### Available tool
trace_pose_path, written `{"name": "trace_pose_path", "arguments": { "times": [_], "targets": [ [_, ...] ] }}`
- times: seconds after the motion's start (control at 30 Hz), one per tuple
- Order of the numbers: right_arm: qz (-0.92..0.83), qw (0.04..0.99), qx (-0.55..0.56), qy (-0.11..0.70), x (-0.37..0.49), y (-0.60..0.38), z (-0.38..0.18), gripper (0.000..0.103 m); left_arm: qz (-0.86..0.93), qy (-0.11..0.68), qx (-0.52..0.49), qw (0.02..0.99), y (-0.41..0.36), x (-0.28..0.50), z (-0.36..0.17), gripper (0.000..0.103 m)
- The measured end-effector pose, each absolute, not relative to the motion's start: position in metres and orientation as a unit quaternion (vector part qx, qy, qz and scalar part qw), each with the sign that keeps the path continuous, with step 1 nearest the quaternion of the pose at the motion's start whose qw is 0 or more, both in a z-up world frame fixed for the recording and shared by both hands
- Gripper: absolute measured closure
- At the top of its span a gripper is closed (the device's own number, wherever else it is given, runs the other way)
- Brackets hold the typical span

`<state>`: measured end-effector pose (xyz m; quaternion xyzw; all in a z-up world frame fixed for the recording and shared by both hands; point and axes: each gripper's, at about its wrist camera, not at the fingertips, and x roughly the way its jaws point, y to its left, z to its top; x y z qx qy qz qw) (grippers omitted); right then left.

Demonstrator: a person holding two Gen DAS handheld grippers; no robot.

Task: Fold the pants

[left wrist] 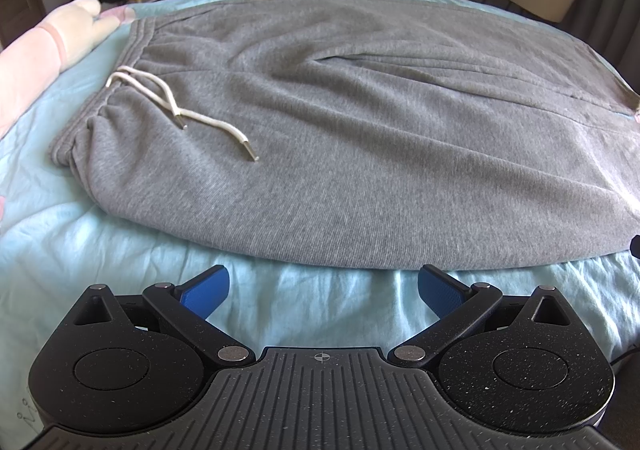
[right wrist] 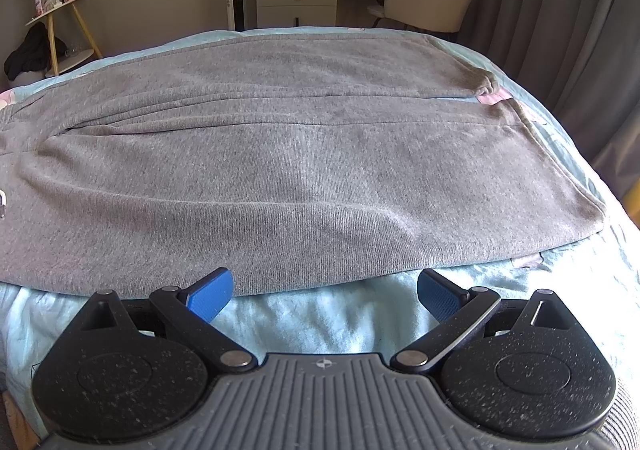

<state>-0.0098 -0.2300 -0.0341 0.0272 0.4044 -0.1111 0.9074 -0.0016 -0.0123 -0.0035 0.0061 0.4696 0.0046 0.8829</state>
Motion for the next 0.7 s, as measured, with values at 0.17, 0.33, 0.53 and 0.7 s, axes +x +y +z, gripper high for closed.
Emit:
{"name": "trace_pose_path", "arguments": {
  "times": [0.17,0.33,0.53,0.7],
  "targets": [
    [-0.112,0.906,0.032,0.408,-0.008,-0.231,-0.034,0.004,0.004,0.469,0.006,0.883,-0.011,-0.001,-0.002,0.0],
    [-0.11,0.902,0.034,0.415,-0.006,-0.231,-0.035,0.004,0.005,0.469,0.014,0.883,-0.012,-0.001,-0.001,0.0],
    [-0.105,0.899,0.037,0.423,-0.003,-0.231,-0.035,0.004,0.005,0.47,0.012,0.883,-0.012,0.0,-0.001,0.0],
    [-0.101,0.896,0.046,0.43,0.004,-0.233,-0.036,0.004,0.009,0.472,0.014,0.881,-0.011,0.003,-0.003,0.0]
  ]
}}
